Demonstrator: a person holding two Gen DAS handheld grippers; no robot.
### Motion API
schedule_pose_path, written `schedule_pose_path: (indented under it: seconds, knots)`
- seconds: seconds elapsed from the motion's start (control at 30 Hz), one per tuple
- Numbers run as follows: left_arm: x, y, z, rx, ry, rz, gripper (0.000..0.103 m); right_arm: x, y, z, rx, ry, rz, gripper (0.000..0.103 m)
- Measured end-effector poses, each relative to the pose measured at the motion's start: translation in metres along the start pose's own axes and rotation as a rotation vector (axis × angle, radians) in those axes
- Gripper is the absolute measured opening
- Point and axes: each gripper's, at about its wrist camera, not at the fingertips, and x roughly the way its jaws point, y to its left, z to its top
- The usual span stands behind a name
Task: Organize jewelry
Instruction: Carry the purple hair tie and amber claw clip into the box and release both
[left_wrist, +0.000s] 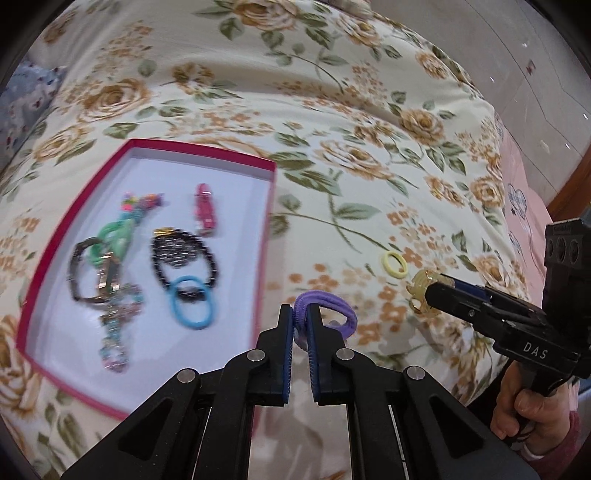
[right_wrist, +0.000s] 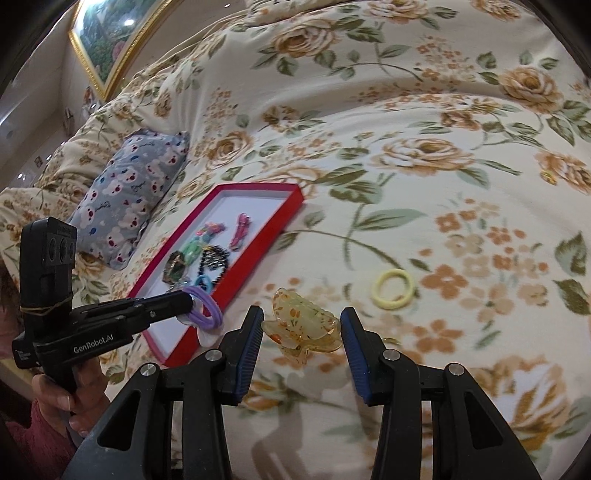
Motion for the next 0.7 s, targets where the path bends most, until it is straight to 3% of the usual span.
schedule_pose_path:
  seconds: [0.7]
  knots:
    - [-0.065,0.089,-0.027,-0.212,-0.064,0.126,0.006,0.056,0.096,0.012,-0.168,0.083,0.148,0.044]
